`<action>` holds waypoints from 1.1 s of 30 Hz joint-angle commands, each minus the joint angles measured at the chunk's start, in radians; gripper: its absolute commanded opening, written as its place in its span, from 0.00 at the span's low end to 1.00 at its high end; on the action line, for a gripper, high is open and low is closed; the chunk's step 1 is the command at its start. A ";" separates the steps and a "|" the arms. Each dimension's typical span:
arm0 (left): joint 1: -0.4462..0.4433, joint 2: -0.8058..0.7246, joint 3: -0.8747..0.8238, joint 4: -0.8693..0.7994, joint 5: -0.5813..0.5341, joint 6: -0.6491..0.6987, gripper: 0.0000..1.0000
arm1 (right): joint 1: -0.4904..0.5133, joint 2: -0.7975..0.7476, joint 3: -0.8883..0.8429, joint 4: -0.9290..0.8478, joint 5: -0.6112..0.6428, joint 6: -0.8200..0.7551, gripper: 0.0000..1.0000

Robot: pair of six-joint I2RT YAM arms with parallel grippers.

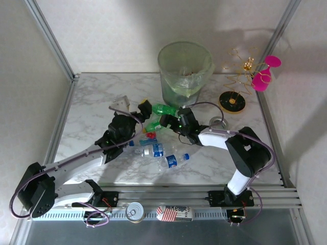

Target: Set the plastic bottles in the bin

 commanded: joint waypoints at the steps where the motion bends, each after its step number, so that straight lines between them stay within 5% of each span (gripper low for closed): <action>1: 0.008 -0.053 -0.075 -0.043 -0.089 -0.100 1.00 | 0.045 0.070 0.081 -0.074 0.072 0.071 0.99; 18: 0.025 -0.136 -0.198 -0.009 -0.174 -0.107 1.00 | 0.087 0.292 0.274 -0.158 0.191 0.297 0.97; 33: 0.045 -0.255 -0.268 -0.052 -0.229 -0.141 1.00 | 0.091 0.383 0.315 -0.121 0.261 0.343 0.82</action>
